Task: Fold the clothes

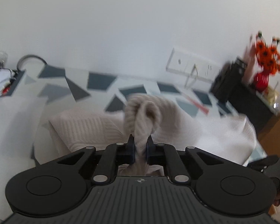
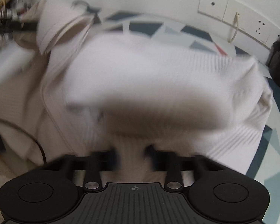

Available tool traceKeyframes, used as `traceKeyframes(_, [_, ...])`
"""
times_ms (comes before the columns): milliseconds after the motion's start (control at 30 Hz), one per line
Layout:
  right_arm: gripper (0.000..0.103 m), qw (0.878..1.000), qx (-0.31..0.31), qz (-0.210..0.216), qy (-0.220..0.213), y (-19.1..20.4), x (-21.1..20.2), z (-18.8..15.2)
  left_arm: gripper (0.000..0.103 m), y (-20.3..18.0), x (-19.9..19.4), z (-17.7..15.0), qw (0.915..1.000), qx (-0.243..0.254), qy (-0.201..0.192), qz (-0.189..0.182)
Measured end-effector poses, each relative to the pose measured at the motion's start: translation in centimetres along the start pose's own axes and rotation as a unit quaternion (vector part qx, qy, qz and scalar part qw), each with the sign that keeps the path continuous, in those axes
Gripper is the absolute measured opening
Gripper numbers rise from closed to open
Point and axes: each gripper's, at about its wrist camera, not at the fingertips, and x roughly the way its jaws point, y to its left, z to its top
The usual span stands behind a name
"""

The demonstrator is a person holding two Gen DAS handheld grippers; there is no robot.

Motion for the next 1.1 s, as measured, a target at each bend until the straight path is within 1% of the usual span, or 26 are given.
traceKeyframes(67, [0.014,0.997,0.030,0.010,-0.064,-1.4,-2.8,1.9,0.011,0.4,-1.2,1.4,0.9995,0.002,-0.028,0.010])
traceKeyframes(100, [0.013,0.994,0.046,0.011,-0.103,-2.0,-4.3,2.9,0.011,0.6,-1.9,2.1,0.9988,0.007,-0.045,0.018])
traceKeyframes(133, [0.012,0.987,0.062,0.009,-0.147,-2.7,-6.0,3.9,0.011,0.8,-2.5,2.7,0.9980,0.007,-0.057,0.024])
traceKeyframes(167, [0.012,0.978,0.079,0.010,-0.192,-3.4,-7.7,4.7,0.011,1.0,-3.0,3.4,0.9971,0.008,-0.070,0.030])
traceKeyframes(233, [0.012,0.956,0.111,0.013,-0.270,-4.4,-10.3,6.0,0.011,1.6,-4.1,4.4,0.9948,0.000,-0.093,0.040])
traceKeyframes(300, [0.012,0.943,0.122,0.008,-0.310,-4.9,-11.5,6.9,0.011,2.3,-4.8,4.8,0.9927,-0.010,-0.109,0.050])
traceKeyframes(333, [0.012,0.940,0.119,0.001,-0.318,-5.0,-11.7,7.3,0.011,2.6,-5.0,4.9,0.9921,-0.017,-0.112,0.054])
traceKeyframes(400, [0.012,0.944,0.109,-0.012,-0.310,-4.7,-11.2,7.8,0.011,3.4,-5.0,4.8,0.9912,-0.032,-0.112,0.062])
traceKeyframes(500, [0.012,0.952,0.111,-0.018,-0.286,-4.4,-9.5,7.9,0.011,4.2,-4.7,4.1,0.9914,-0.040,-0.101,0.073])
traceKeyframes(567, [0.012,0.957,0.116,-0.022,-0.265,-4.4,-8.2,7.4,0.011,4.4,-4.3,3.4,0.9922,-0.038,-0.088,0.080])
traceKeyframes(667, [0.012,0.963,0.125,-0.023,-0.239,-4.4,-6.8,6.2,0.011,4.8,-3.7,1.8,0.9939,-0.047,-0.063,0.078])
traceKeyframes(800, [0.012,0.971,0.116,-0.033,-0.207,-4.3,-5.5,5.5,0.011,4.8,-2.9,-0.5,0.9957,-0.053,-0.027,0.072])
traceKeyframes(900, [0.012,0.976,0.116,-0.044,-0.177,-4.6,-4.2,5.9,0.011,4.3,-2.5,-1.4,0.9965,-0.053,-0.009,0.064])
traceKeyframes(967, [0.012,0.980,0.109,-0.051,-0.161,-4.9,-3.5,6.9,0.011,4.0,-2.4,-1.5,0.9970,-0.049,-0.001,0.059])
traceKeyframes(1000, [0.012,0.981,0.099,-0.054,-0.160,-4.8,-3.3,7.9,0.011,3.9,-2.3,-1.0,0.9973,-0.046,-0.002,0.058])
traceKeyframes(1033, [0.011,0.979,0.087,-0.058,-0.173,-4.6,-3.7,9.2,0.011,3.8,-2.2,-0.2,0.9975,-0.039,-0.008,0.057])
traceKeyframes(1100, [0.011,0.972,0.064,-0.065,-0.215,-4.0,-5.0,11.9,0.011,3.7,-2.3,2.1,0.9976,-0.020,-0.028,0.060])
